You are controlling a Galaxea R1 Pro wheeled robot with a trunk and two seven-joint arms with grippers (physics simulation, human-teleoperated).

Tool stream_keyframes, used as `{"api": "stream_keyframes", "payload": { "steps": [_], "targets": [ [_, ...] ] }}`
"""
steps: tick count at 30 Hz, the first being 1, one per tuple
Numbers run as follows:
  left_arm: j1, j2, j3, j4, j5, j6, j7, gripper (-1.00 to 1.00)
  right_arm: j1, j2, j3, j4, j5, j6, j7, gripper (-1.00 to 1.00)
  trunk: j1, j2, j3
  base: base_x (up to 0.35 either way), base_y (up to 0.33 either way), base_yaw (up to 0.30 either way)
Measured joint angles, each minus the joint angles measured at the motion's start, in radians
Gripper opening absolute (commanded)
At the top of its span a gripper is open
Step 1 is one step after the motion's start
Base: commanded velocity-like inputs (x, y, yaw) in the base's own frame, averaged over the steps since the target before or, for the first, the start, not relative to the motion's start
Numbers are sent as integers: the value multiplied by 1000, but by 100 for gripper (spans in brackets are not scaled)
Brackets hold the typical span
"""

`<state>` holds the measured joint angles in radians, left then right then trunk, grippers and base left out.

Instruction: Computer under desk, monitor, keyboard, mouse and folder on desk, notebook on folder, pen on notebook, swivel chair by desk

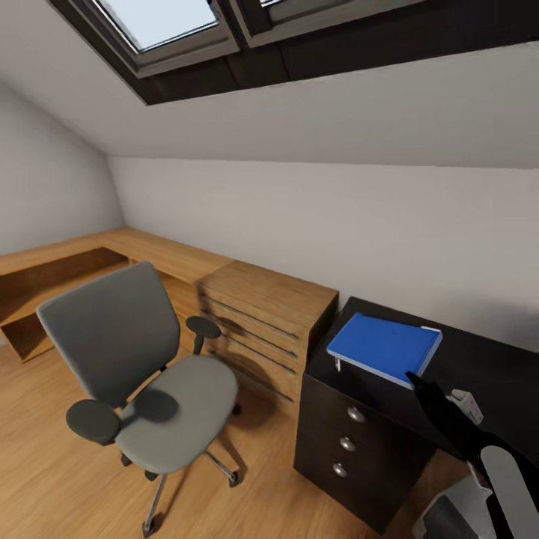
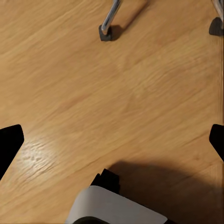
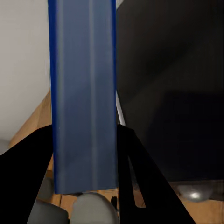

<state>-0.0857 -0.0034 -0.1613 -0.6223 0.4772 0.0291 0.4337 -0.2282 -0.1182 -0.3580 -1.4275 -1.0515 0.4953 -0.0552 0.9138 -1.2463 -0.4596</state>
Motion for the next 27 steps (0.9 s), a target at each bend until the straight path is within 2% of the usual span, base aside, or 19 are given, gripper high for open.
{"api": "stream_keyframes", "payload": {
  "steps": [15,20,27],
  "targets": [
    [0,-1,-2,11,-4,-2,0,100,0,1,1,-2,0,0,0,-100,0,0,5,0,0,-299],
    [0,-3,-1,11,-51,-3,1,100,0,0,1,-1,0,0,0,-100,0,0,6,0,0,-299],
    [0,-3,0,11,-68,-4,0,100,0,0,0,-1,1,0,0,-100,0,0,9,0,0,-299]
  ]
}}
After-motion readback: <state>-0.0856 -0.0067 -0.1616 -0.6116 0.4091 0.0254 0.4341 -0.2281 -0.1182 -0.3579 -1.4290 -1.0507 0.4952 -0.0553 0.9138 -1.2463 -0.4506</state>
